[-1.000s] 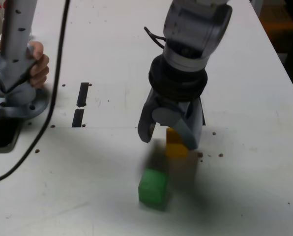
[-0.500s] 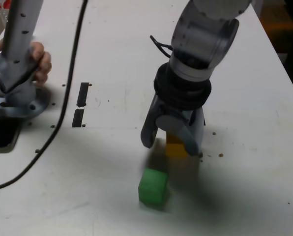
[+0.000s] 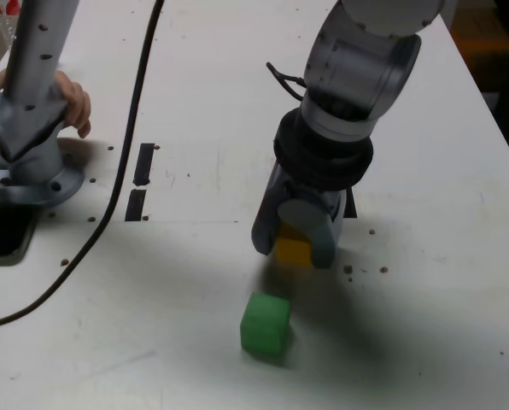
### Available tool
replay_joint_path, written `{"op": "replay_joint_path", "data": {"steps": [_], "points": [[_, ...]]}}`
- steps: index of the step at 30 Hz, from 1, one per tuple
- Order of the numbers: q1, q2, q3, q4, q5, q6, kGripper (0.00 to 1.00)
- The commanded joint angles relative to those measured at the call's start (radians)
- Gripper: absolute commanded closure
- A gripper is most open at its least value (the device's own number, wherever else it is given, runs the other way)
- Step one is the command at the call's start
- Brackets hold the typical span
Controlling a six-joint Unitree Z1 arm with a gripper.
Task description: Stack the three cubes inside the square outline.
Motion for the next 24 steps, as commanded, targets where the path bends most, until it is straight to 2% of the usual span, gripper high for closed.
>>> {"op": "replay_joint_path", "data": {"steps": [1,12,18,24], "points": [[0.001,-0.005,-0.002,0.005,0.003,0.0,0.74],[-0.008,-0.141,-0.006,0.106,0.041,-0.03,0.74],[0.011,-0.193,-0.015,0.127,0.064,-0.027,0.74],[0.058,-0.218,-0.018,0.13,0.069,0.0,0.74]]}}
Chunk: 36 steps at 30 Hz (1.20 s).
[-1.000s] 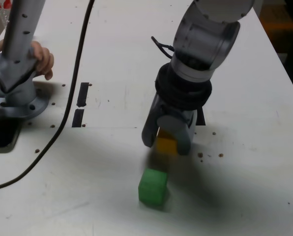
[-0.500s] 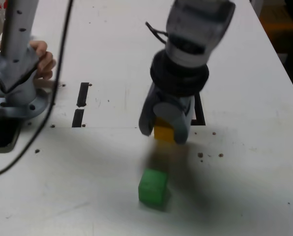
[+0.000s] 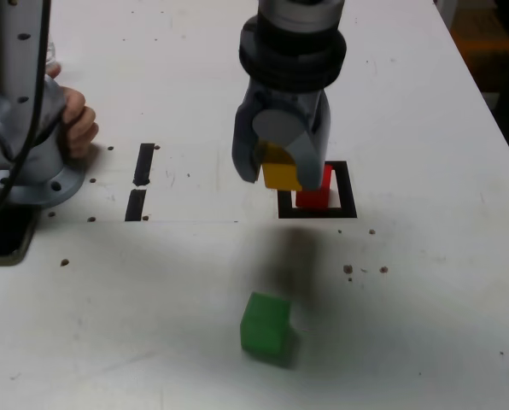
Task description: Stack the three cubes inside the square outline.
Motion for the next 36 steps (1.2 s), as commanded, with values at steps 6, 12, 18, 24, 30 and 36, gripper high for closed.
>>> {"op": "replay_joint_path", "data": {"steps": [6,12,18,24,30,36], "points": [[0.071,-0.008,-0.017,-0.004,0.0,0.049,0.74],[0.121,0.023,-0.042,-0.016,-0.001,0.095,0.74],[0.143,0.053,-0.056,-0.03,0.006,0.123,0.74],[0.146,0.083,-0.061,-0.036,0.013,0.141,0.74],[0.146,0.098,-0.061,-0.029,0.012,0.143,0.74],[0.146,0.106,-0.057,-0.028,0.015,0.144,0.74]]}}
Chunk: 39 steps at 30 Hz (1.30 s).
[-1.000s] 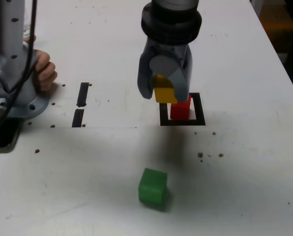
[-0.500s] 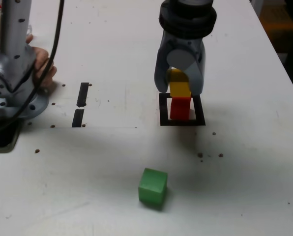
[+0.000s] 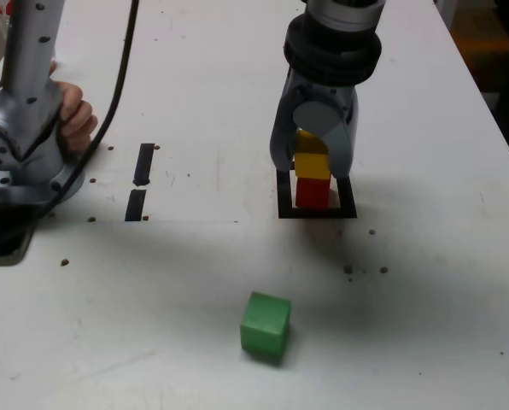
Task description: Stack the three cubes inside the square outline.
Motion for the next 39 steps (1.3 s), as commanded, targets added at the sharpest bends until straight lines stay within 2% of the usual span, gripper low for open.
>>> {"op": "replay_joint_path", "data": {"steps": [1,7,17,29,39], "points": [[0.002,0.006,0.001,0.001,0.003,0.001,0.73],[0.002,0.011,0.009,-0.001,0.002,0.002,0.65],[0.004,0.014,0.012,-0.014,0.002,0.025,0.43],[0.016,0.015,0.021,-0.041,0.007,0.043,0.38],[0.022,-0.019,0.025,-0.023,0.019,0.046,0.35]]}}
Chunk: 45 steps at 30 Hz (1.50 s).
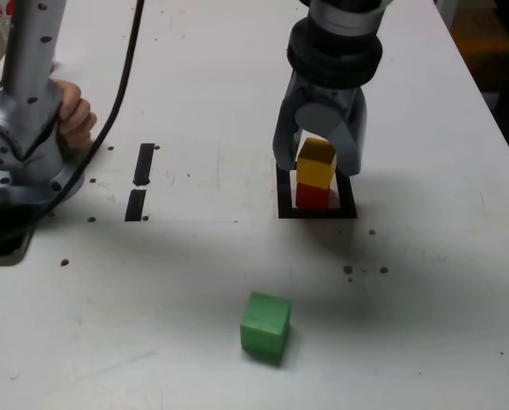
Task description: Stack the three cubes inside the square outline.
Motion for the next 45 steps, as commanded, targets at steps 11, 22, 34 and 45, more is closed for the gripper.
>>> {"op": "replay_joint_path", "data": {"steps": [11,22,34,45], "points": [[-0.011,-0.105,0.001,0.076,0.012,0.001,0.35],[-0.13,-0.162,0.019,0.099,-0.025,-0.053,0.33],[-0.31,-0.13,-0.01,0.102,-0.082,-0.201,0.31],[-0.411,-0.089,0.002,0.096,-0.098,-0.31,0.31]]}}
